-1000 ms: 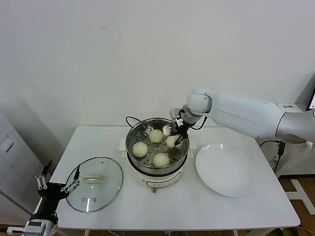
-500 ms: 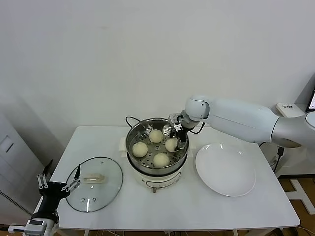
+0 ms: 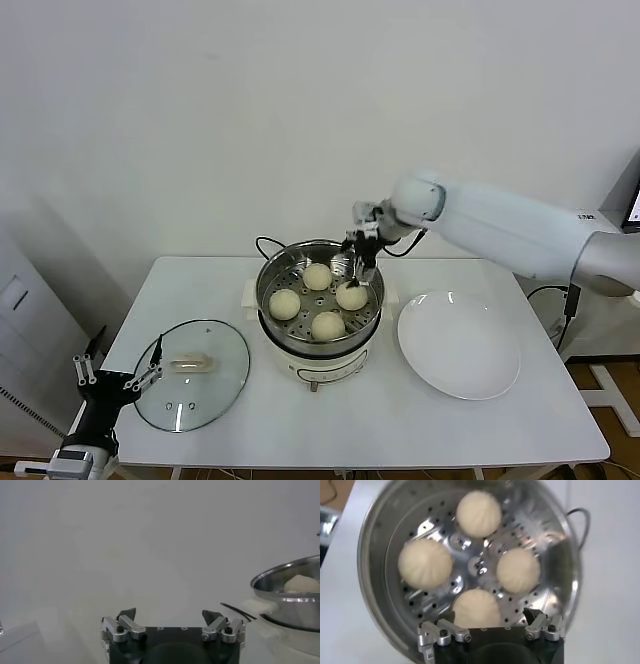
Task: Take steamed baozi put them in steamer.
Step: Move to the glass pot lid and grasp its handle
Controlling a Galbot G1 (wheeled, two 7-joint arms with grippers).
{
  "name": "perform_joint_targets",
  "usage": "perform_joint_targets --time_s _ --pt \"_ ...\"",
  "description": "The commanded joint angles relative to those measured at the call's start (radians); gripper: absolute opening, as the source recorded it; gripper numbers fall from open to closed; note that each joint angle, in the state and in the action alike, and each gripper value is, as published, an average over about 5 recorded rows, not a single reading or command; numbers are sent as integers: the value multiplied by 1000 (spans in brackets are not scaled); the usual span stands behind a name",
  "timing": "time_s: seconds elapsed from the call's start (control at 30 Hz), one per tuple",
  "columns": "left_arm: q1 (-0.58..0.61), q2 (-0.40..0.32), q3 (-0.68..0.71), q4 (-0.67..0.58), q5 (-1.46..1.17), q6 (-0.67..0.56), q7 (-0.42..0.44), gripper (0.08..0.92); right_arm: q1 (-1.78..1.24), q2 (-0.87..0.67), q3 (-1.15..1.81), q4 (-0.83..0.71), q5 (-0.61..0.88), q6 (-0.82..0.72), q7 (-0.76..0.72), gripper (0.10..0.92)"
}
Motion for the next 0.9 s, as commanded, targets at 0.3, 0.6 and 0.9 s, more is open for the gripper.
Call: perform_joint_targets --time_s 0.3,0.6,0.9 --pt "-21 8 32 0 22 6 -7 823 -858 -312 1052 142 387 283 940 823" --pt "-13 21 44 -6 47 4 -10 823 -1621 -154 1728 345 270 353 959 823" --pt "-11 10 47 37 144 -54 -8 823 -2179 107 1961 677 59 421 841 823"
